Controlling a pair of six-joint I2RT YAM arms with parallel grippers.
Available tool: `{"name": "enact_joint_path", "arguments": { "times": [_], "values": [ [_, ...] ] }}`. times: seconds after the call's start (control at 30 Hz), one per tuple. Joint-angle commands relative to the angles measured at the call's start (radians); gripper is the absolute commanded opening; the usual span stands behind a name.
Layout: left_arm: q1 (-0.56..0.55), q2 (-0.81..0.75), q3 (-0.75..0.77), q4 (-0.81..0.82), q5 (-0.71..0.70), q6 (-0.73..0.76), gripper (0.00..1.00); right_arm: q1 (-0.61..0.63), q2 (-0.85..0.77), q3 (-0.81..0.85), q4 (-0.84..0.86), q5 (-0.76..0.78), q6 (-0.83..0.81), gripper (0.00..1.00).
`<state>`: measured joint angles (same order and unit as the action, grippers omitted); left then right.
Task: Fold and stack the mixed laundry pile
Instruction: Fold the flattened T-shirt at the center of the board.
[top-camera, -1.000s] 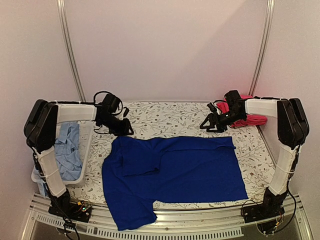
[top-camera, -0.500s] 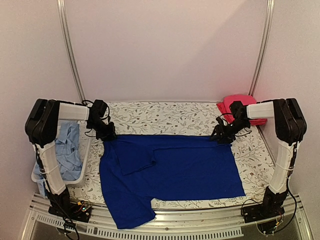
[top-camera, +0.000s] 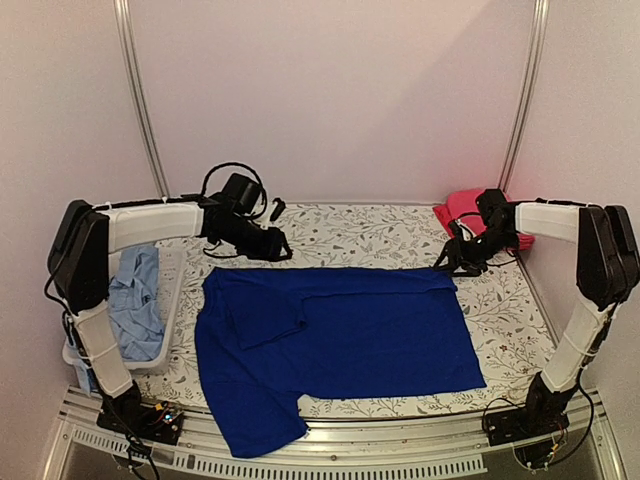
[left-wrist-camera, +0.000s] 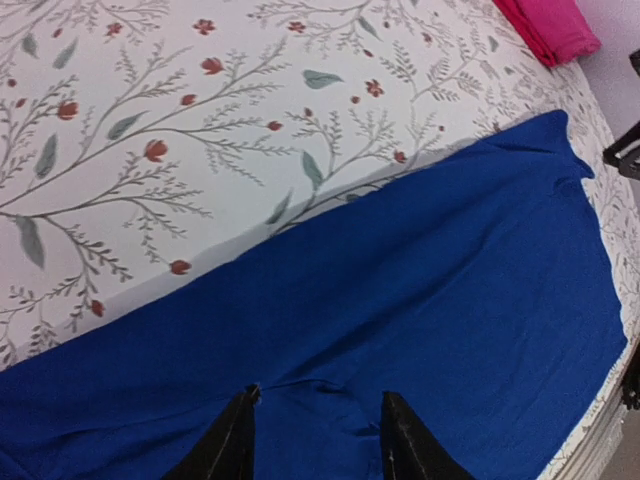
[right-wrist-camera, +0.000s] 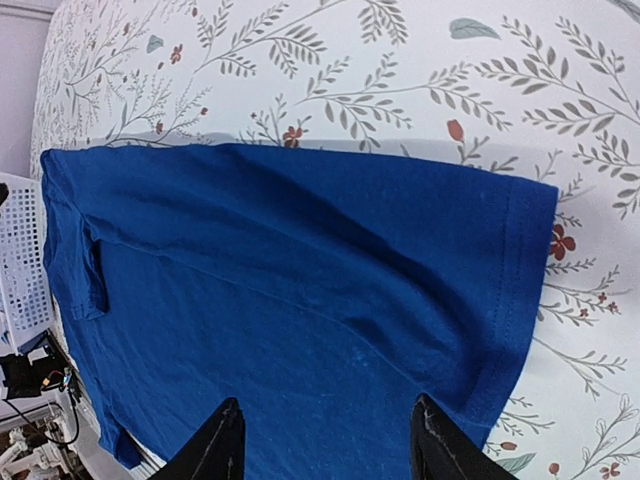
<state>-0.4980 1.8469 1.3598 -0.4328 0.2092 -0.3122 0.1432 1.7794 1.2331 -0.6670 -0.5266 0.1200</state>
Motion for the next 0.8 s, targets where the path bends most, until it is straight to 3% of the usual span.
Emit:
{"name": "enact_joint_path", "arguments": {
  "times": [0.0,0.2,0.43,0.6,0.77],
  "values": [
    [-0.088,0.07,0.045,-0.025,0.045,0.08,0.42,-0.055,0.008,-0.032,0.001,0.048,0.053,0.55],
    [-0.178,0.193,0.149,-0.128,-0.032,0.131,0.42,-0.069,0.054,-0.039,-0.02,0.063,0.059,0.54],
    [-0.209,0.278,0.212,-0.197,-0.098,0.141,0.42,-0.072,0.108,-0.06,0.01,0.059,0.053,0.49],
    [-0.228,0.297,0.22,-0.236,-0.119,0.167,0.4,-0.073,0.139,-0.069,0.029,0.041,0.048,0.4],
    [-0.24,0.296,0.209,-0.273,-0.157,0.193,0.39,-0.076,0.15,-0.066,0.035,0.03,0.046,0.23]
  ]
}}
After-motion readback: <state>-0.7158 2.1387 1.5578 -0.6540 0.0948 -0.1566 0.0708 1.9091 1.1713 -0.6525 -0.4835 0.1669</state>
